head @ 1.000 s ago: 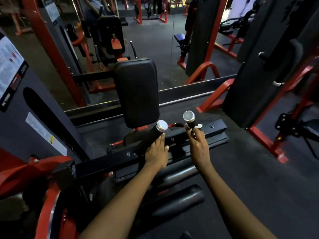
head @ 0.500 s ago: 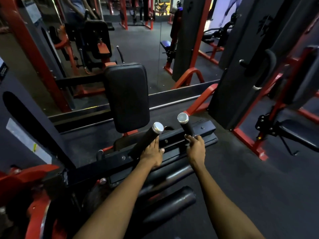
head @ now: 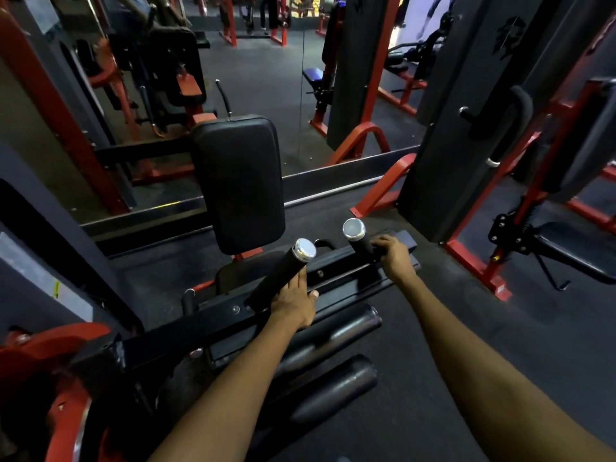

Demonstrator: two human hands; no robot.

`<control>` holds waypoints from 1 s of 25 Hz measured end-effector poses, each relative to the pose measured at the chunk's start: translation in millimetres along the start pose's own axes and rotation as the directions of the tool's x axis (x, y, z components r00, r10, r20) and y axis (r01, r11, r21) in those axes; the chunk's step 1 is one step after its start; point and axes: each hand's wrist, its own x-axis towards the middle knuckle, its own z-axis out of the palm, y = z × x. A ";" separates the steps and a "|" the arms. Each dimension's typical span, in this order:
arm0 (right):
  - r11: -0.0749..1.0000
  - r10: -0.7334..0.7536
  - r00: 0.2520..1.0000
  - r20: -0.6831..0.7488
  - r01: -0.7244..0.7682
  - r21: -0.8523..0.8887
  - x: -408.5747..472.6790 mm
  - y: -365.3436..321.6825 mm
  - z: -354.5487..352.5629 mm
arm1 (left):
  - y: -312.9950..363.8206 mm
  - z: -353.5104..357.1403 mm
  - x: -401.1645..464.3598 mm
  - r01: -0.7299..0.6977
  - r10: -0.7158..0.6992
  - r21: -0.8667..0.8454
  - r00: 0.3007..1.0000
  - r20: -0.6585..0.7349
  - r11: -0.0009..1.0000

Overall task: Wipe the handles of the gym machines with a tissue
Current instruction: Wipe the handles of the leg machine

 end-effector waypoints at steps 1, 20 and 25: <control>0.999 0.048 0.998 -0.046 -0.048 0.012 -6.4 10.5 4.0 | 0.2 0.6 -0.1 0.000 0.000 0.000 1.000 -0.003 1.000; 0.940 0.340 0.934 -0.105 -0.335 0.067 -48.3 -17.5 17.4 | 4.5 1.4 -10.2 0.000 0.004 0.060 0.998 -0.068 0.998; 0.943 0.317 0.948 0.012 -0.316 0.104 -63.6 -29.6 2.9 | 6.6 -0.1 -16.0 -0.015 0.027 0.098 0.991 -0.130 0.995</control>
